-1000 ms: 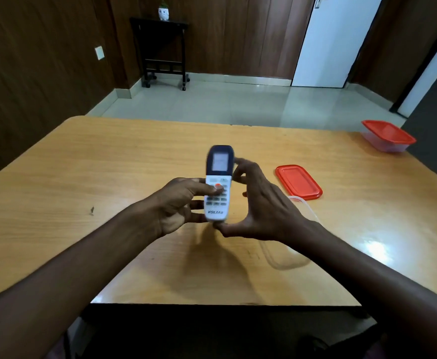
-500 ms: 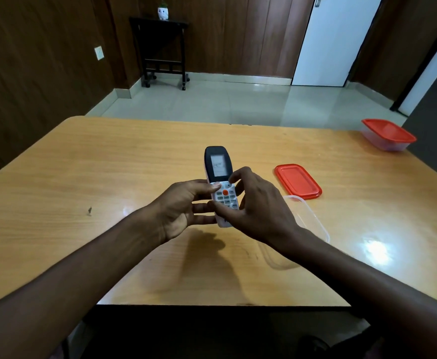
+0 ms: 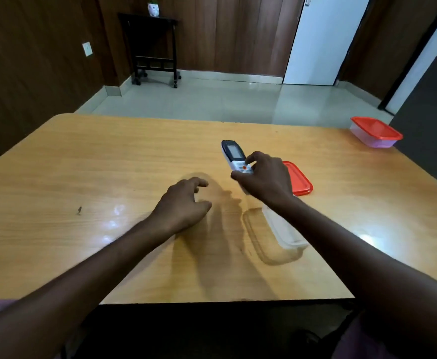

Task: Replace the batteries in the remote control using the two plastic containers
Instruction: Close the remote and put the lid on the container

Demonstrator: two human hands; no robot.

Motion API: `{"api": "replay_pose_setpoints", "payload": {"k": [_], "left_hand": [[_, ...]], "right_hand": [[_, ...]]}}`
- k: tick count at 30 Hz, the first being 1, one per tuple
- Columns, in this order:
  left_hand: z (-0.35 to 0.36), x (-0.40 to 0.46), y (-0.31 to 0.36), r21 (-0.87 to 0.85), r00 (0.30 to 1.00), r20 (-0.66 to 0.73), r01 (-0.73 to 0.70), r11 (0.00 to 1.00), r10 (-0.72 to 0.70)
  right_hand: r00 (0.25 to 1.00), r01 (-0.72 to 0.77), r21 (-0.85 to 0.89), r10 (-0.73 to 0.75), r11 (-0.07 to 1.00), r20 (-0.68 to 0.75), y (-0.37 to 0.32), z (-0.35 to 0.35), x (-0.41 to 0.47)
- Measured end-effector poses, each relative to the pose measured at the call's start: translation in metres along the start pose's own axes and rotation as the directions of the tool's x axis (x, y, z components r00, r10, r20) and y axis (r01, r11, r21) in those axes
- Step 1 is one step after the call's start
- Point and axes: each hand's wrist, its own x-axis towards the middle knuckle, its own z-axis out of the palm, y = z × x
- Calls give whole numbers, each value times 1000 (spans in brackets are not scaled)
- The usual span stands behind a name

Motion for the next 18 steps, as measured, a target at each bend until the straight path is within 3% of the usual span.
{"api": "replay_pose_setpoints", "payload": {"k": [7, 12, 18], "left_hand": [[10, -5, -8, 317, 989, 138, -84, 945, 42], [10, -6, -9, 361, 988, 143, -108, 926, 59], [8, -6, -7, 361, 989, 132, -109, 926, 64]], "right_hand": [[995, -102, -78, 103, 992, 13, 21, 18, 45], [998, -65, -191, 66, 979, -3, 27, 28, 44], [997, -57, -199, 66, 978, 39, 28, 24, 46]]}}
